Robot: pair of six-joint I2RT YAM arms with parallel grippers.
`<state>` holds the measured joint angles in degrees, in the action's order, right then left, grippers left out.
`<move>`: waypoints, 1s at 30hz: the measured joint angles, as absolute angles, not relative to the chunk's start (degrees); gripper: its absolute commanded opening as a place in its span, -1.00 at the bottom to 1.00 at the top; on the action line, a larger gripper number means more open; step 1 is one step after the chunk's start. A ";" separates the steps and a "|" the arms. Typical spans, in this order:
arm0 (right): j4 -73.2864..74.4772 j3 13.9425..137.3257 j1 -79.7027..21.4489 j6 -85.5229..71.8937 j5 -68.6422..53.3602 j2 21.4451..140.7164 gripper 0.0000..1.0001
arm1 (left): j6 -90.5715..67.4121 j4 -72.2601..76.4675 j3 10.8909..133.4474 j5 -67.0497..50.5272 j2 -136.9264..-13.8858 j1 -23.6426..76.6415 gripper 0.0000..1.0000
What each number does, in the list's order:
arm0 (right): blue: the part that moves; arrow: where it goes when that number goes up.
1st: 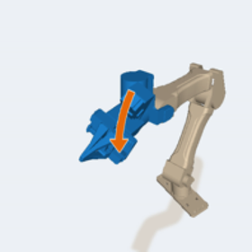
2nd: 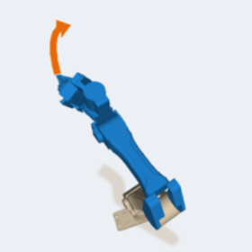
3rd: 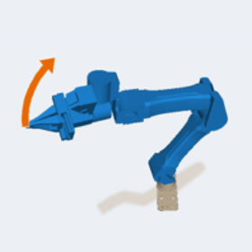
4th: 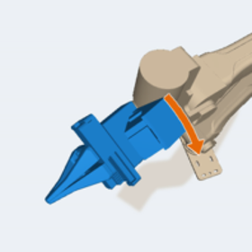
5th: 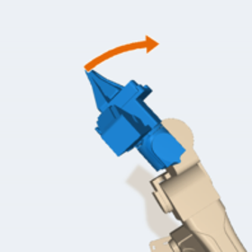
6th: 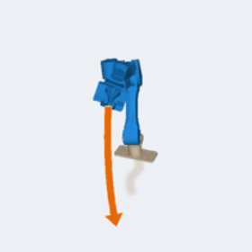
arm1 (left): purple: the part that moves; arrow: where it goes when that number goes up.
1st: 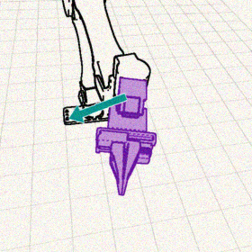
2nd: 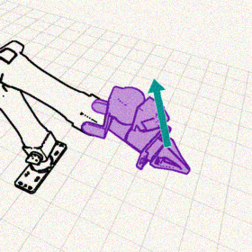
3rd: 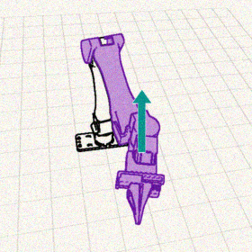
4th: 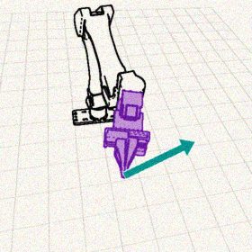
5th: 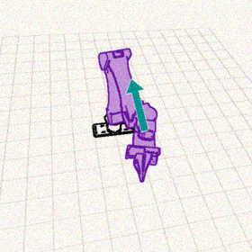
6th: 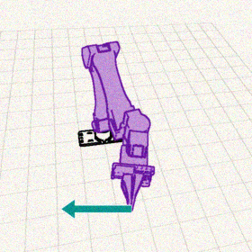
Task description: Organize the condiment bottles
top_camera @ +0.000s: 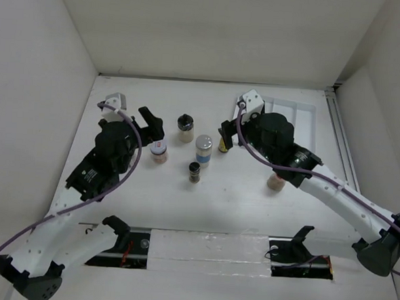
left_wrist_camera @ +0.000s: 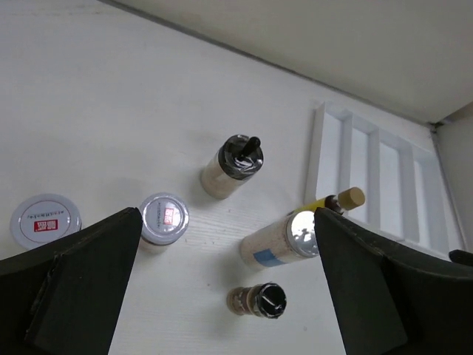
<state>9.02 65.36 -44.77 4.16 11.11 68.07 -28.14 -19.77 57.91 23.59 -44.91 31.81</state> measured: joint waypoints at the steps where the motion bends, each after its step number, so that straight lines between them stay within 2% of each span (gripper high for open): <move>1: 8.67 64.97 -44.77 4.01 11.40 68.18 0.77 | -27.94 -19.75 57.91 23.14 -46.02 31.81 0.99; 3: 8.49 63.79 -44.77 3.88 11.77 68.27 0.30 | -27.42 -19.75 57.91 22.24 -48.40 31.81 0.92; 4: 8.58 63.20 -44.77 3.88 12.03 68.34 -0.40 | -26.98 -19.73 57.91 21.54 -49.52 31.81 0.87; 5: 8.58 62.61 -44.80 3.90 12.32 68.38 -0.70 | -26.57 -19.64 57.95 20.93 -50.17 31.81 0.83; 6: 8.49 61.91 -44.82 3.29 12.71 68.38 -0.89 | -26.04 -19.73 58.19 20.36 -50.78 31.81 0.78; 7: 8.51 61.23 -44.84 3.14 13.04 68.38 -1.00 | -25.63 -19.57 58.57 19.75 -51.20 31.81 0.65; 8: 8.58 60.66 -44.82 2.98 13.15 68.38 -1.00 | -25.10 -19.38 59.02 19.00 -51.53 31.81 0.51; 10: 8.67 59.70 -44.75 2.59 13.15 68.38 -1.00 | -24.01 -18.17 59.42 17.54 -51.66 31.81 0.06; 11: 8.62 59.40 -44.73 2.52 13.06 68.38 -1.00 | -23.27 -17.37 59.42 16.95 -51.57 31.81 -0.50; 12: 8.62 59.24 -44.71 2.50 12.99 68.51 -1.00 | -23.29 -16.73 59.37 16.60 -51.53 31.81 -0.78; 13: 8.58 59.22 -44.71 2.50 12.69 68.73 -0.90 | -22.59 -16.03 59.27 16.60 -51.44 31.81 -1.00; 14: 8.45 59.27 -44.71 2.46 12.10 69.10 -0.69 | -22.28 -15.62 59.18 16.75 -51.35 31.81 -1.00; 15: 8.45 59.35 -44.71 2.55 10.85 69.71 -0.17 | -22.06 -15.14 58.92 17.19 -51.13 31.81 -1.00; 16: 8.58 59.68 -44.71 2.39 9.30 70.63 0.09 | -22.06 -14.61 58.39 17.76 -50.74 31.81 -1.00; 17: 8.60 60.36 -44.69 2.70 7.81 72.10 0.32 | -22.15 -14.20 57.63 18.35 -50.22 31.81 -0.85; 18: 8.47 61.23 -44.66 3.29 5.56 73.71 0.58 | -22.17 -14.13 56.99 18.98 -49.80 31.81 -0.42; 19: 8.38 62.30 -44.69 3.11 4.78 75.68 0.67 | -22.35 -14.28 56.49 19.75 -49.50 31.81 -0.42; 20: 8.54 63.70 -44.73 3.42 3.11 78.06 0.72 | -22.94 -14.37 56.16 20.60 -49.43 31.81 -0.19; 24: 8.51 67.13 -45.15 3.64 -0.49 84.97 0.77 | -23.49 -14.59 55.44 24.05 -49.30 31.81 0.26; 30: 8.71 67.46 -45.08 4.01 2.37 85.36 0.74 | -23.38 -11.86 51.31 22.59 -46.78 29.85 0.28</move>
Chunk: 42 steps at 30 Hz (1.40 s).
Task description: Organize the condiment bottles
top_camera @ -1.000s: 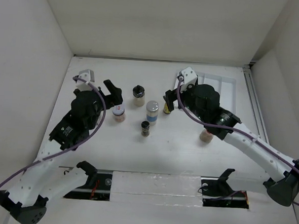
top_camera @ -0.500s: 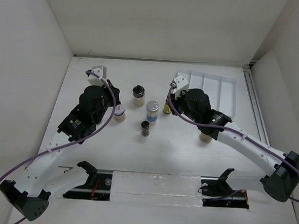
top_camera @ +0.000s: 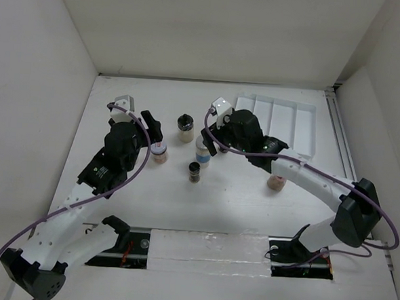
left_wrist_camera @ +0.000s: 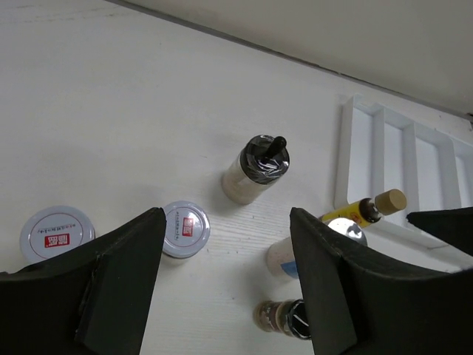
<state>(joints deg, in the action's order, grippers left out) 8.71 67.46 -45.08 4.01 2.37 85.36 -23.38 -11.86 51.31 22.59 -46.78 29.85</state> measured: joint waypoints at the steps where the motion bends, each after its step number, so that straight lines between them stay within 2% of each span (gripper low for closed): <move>1: 8.73 67.46 -44.66 4.14 2.72 84.71 0.77 | -23.29 -11.60 51.07 22.46 -46.78 29.54 0.28; 3: 8.71 67.46 -43.22 4.27 1.37 83.26 0.89 | -23.16 -11.38 50.96 22.04 -47.09 29.47 0.28; 7: 9.02 68.69 -42.11 4.78 -3.18 83.79 1.00 | -22.98 -10.26 50.78 20.93 -47.48 29.50 0.28; 13: 10.35 71.02 -44.38 5.45 -8.82 91.85 1.00 | -22.87 -9.10 49.50 20.78 -47.22 29.50 0.28; 18: 11.14 71.05 -44.21 5.96 -8.69 93.73 0.90 | -22.70 -8.75 49.21 20.78 -47.00 29.50 0.28; 22: 11.00 71.72 -44.25 5.91 -7.49 94.78 0.62 | -22.57 -8.75 49.21 20.38 -47.00 29.50 0.28; 23: 10.92 72.01 -44.25 5.91 -7.22 95.33 0.45 | -22.55 -8.75 49.21 20.25 -47.00 29.50 0.28; 24: 10.72 72.31 -44.25 6.02 -6.96 96.07 0.16 | -22.55 -8.75 49.21 20.08 -47.00 29.50 0.28; 27: 9.32 73.14 -44.03 5.32 -6.39 97.62 -0.21 | -22.55 -8.67 49.19 19.88 -46.85 29.50 0.28; 33: 10.39 73.14 -44.03 4.84 -5.58 95.59 -0.21 | -22.52 -8.34 49.10 19.84 -45.87 29.50 0.28; 37: 9.65 73.38 -43.40 5.15 -4.43 87.57 -0.21 | -22.52 -8.32 49.10 19.51 -45.56 29.50 0.28; 42: 5.06 81.56 -36.93 5.13 -5.93 82.46 -0.21 | -22.52 -8.32 49.10 19.40 -45.54 29.50 0.28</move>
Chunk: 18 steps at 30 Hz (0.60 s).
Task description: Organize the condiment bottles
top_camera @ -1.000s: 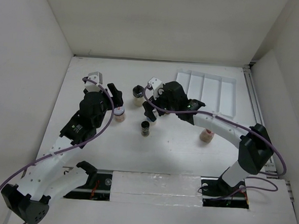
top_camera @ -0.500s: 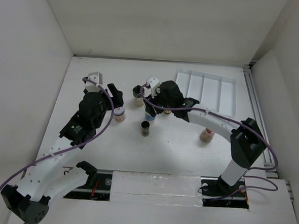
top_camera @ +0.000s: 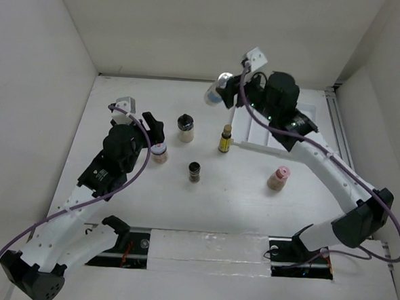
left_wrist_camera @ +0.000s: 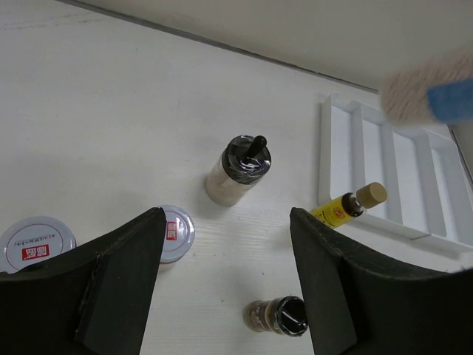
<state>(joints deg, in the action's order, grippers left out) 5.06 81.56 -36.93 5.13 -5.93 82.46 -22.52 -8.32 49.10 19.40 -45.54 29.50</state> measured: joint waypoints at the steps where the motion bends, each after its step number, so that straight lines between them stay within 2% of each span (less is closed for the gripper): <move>1: 3.73 83.70 -34.70 5.10 -6.24 83.00 -0.21 | -22.52 -8.34 49.10 19.33 -45.50 29.50 0.28; 6: -0.95 93.19 -24.49 5.13 -6.39 91.44 -0.18 | -22.52 -8.14 49.10 19.03 -45.10 29.50 0.28; 13: 3.68 107.79 -16.71 5.08 -7.44 114.69 -0.18 | -22.52 -7.84 49.10 18.52 -44.47 29.50 0.28; 18: 6.42 109.06 -14.31 4.71 -7.86 123.37 -0.18 | -22.35 -7.57 49.10 18.41 -44.45 29.50 0.28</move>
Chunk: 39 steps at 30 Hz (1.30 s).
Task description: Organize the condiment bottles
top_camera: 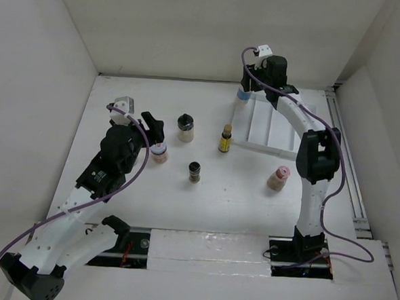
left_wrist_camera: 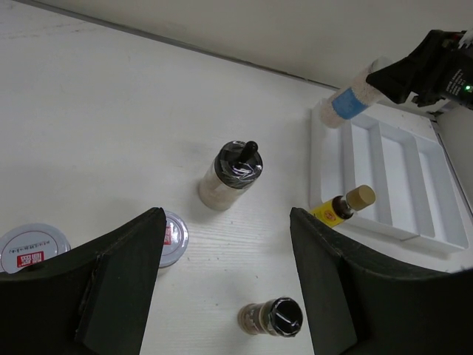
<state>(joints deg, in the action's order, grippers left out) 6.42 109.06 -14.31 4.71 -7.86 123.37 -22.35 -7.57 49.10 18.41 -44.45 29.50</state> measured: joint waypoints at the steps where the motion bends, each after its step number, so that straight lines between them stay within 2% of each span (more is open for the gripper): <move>1: 6.55 109.16 -14.09 4.64 -8.01 123.46 -0.18 | -22.31 -7.49 49.10 18.41 -44.45 29.50 0.28; 27: 7.33 106.80 -11.86 3.86 -5.93 122.41 -0.23 | -21.89 -7.46 49.10 18.39 -45.58 29.50 0.28; 33: 7.18 106.13 -11.22 3.16 -7.38 123.46 -0.17 | -21.89 -7.46 49.10 18.39 -45.58 29.50 0.28; 36: 5.96 106.43 -11.22 3.09 -7.97 124.92 0.05 | -21.89 -7.46 49.10 18.39 -45.58 29.50 0.28; 37: 5.54 106.56 -11.25 3.11 -8.12 125.16 0.31 | -21.91 -7.46 49.10 18.41 -45.58 29.50 0.28; 39: 5.37 106.69 -11.25 3.05 -8.19 125.27 0.57 | -21.89 -7.46 49.10 18.39 -45.60 29.50 0.28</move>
